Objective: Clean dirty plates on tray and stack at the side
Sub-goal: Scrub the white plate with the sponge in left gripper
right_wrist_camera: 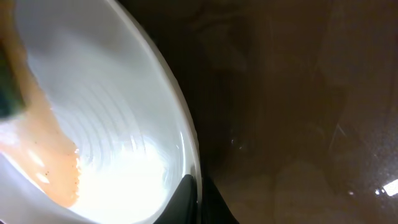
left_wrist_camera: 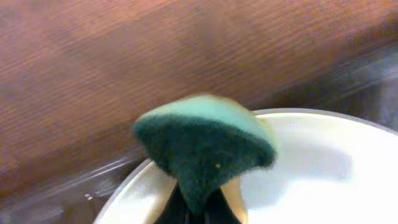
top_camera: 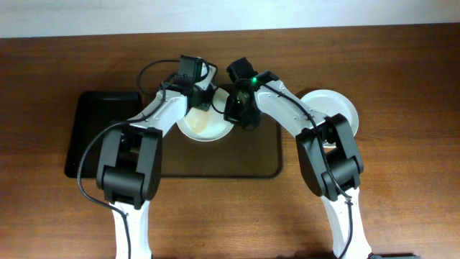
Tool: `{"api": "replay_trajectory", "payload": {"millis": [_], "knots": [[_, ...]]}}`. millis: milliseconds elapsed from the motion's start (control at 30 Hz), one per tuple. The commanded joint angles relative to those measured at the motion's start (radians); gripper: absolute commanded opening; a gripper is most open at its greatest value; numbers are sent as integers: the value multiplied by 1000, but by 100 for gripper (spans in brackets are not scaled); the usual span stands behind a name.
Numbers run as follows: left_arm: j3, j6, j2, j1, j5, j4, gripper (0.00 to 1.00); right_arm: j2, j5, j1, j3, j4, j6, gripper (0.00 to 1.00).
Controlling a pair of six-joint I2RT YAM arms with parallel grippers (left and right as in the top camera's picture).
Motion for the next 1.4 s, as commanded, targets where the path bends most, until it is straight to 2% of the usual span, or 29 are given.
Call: {"api": "replay_trajectory", "payload": {"millis": [0, 167, 233, 333, 433, 533, 633, 700, 767, 800, 867, 967, 1067, 1167, 1267, 1367], "knots": [[-10, 59, -21, -13, 93, -139, 0, 53, 39, 6, -13, -13, -11, 4], [-9, 58, -34, 7, 229, -419, 0, 53, 39, 6, -13, -7, -11, 4], [-9, 30, -34, 37, 228, -510, 1, 53, 38, 7, -13, -7, -11, 4], [-9, -63, -34, 80, 242, -494, 0, 53, 39, 14, -13, -6, -14, 4], [-9, -66, -34, 129, 377, -375, 1, 53, 40, 17, -13, -6, -14, 4], [-9, -150, -34, 181, 392, -307, 1, 53, 43, 17, -13, -7, -14, 4], [-9, -261, -34, 255, 392, -313, 0, 53, 43, 17, -13, -7, -14, 4], [-9, -280, -34, 284, 393, -351, 0, 53, 43, 17, -13, -7, -14, 4], [-9, -278, -34, 299, 393, -428, 0, 53, 43, 17, -13, -7, -14, 4], [-9, -232, -34, 302, 420, -468, 1, 53, 42, 17, -13, -7, -14, 4], [-9, -63, -34, 292, 561, -541, 0, 53, 42, 17, -13, -6, -14, 4], [-9, 22, -34, 242, 599, -553, 0, 53, 42, 17, -13, -5, -14, 4], [-9, 12, -34, 181, 569, -430, 1, 53, 42, 17, -13, -7, -14, 4], [-9, -183, -34, 159, 306, -294, 1, 53, 42, 17, -13, -9, -14, 4], [-9, -199, -34, 159, 108, -248, 1, 53, 43, 17, -13, -10, -14, 4], [-9, -244, -34, 159, -82, -287, 0, 53, 43, 17, -13, -9, -14, 4]]}}
